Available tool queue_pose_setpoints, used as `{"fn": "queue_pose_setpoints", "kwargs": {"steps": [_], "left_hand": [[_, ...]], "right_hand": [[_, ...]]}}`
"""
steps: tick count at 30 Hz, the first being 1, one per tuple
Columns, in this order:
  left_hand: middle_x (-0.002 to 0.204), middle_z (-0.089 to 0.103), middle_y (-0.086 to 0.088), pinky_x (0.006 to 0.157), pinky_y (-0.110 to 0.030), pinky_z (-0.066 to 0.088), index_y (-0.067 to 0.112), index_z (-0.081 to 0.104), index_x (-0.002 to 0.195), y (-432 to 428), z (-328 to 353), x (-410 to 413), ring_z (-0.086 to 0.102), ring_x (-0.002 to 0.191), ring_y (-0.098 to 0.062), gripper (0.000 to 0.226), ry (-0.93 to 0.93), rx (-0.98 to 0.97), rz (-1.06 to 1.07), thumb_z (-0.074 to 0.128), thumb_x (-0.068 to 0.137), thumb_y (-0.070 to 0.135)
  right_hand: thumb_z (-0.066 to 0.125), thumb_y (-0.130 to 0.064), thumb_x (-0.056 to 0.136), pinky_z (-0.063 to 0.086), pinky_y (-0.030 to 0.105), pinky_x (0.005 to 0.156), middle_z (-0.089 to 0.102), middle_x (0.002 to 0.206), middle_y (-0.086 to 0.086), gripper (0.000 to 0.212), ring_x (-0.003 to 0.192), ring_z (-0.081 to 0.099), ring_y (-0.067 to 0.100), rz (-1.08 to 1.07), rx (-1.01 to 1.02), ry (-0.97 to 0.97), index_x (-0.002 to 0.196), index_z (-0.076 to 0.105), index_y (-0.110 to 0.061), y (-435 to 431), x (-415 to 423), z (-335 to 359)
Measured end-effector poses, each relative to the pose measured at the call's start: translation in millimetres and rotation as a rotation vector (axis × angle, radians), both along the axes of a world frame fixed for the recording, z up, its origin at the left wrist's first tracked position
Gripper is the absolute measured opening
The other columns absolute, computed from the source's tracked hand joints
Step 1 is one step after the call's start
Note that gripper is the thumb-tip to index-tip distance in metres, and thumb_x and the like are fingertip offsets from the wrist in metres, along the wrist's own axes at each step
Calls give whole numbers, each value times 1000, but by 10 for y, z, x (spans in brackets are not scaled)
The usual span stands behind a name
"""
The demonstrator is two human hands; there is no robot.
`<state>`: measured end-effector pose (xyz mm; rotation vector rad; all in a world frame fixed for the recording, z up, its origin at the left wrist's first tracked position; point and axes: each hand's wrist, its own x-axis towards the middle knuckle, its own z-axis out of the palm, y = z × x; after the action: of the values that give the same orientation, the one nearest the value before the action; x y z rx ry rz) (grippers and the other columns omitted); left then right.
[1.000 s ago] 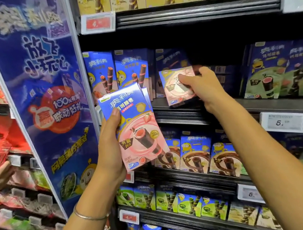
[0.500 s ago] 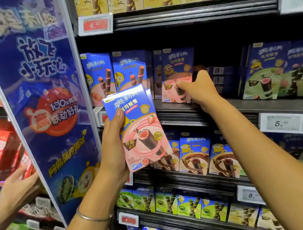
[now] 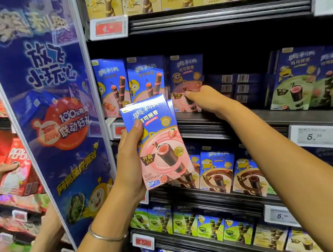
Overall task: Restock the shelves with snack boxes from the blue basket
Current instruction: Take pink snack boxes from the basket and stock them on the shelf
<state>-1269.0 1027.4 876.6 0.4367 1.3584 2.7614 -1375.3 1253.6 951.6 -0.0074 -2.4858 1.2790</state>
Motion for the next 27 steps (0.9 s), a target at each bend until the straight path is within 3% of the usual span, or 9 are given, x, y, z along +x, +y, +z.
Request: {"fn": "queue_pose_setpoints", "kwargs": {"steps": [4, 8, 10, 14, 16, 19, 22, 27], "left_hand": [[115, 75, -17, 82, -44, 62, 0, 51, 145, -4, 4, 7, 74, 89, -31, 72, -7, -15, -3, 61, 88, 43], [119, 74, -18, 84, -44, 61, 0, 52, 145, 14, 7, 8, 73, 91, -31, 73, -12, -17, -10, 61, 87, 43], [115, 76, -16, 80, -42, 63, 0, 53, 144, 19, 5, 5, 75, 88, -29, 73, -12, -13, -13, 62, 86, 43], [110, 77, -15, 77, -39, 64, -1, 54, 143, 27, 2, 4, 76, 85, -28, 71, -8, 1, -18, 61, 86, 42], [110, 76, -15, 78, -40, 64, -1, 54, 143, 29, 5, 4, 76, 86, -28, 71, -3, -1, -18, 60, 87, 42], [110, 77, -15, 76, -38, 64, -1, 53, 143, 33, 0, 6, 76, 85, -27, 71, -7, 0, -22, 60, 87, 42], [107, 78, -13, 72, -37, 65, -1, 55, 142, 32, -1, 9, 76, 82, -26, 69, -3, -7, -22, 60, 88, 42], [104, 79, -12, 72, -37, 65, 2, 58, 139, 38, -5, 10, 77, 81, -25, 64, 6, -14, -47, 60, 88, 42]], "right_hand": [[54, -32, 100, 44, 26, 67, 69, 89, 0, 34, 75, 57, 14, 0, 35, -25, 105, 71, -4, -7, -55, 23], [50, -36, 102, 42, 19, 69, 69, 88, -14, 24, 82, 63, 4, 28, -25, -40, 98, 68, -21, 2, -62, 36], [46, -36, 103, 41, 17, 69, 73, 86, -19, 28, 80, 66, -2, 35, -89, -51, 97, 68, -21, 21, -41, 34], [40, -33, 102, 47, 32, 86, 76, 101, -3, 33, 97, 68, 14, 21, -161, -63, 99, 68, -15, 59, -43, 22], [39, -30, 103, 46, 30, 81, 75, 101, -2, 33, 95, 68, 15, 18, -140, -64, 94, 67, -14, 39, -63, 26], [37, -27, 104, 44, 29, 78, 71, 111, 4, 33, 94, 63, 15, 4, -58, -58, 108, 66, -13, -13, -100, 43], [36, -27, 104, 47, 36, 97, 68, 121, 8, 37, 107, 64, 22, -1, 5, -68, 121, 64, -10, -48, -136, 43], [41, -32, 105, 47, 35, 96, 74, 111, 0, 32, 106, 67, 17, 38, -81, -73, 111, 68, -14, -10, -105, 22]]}}
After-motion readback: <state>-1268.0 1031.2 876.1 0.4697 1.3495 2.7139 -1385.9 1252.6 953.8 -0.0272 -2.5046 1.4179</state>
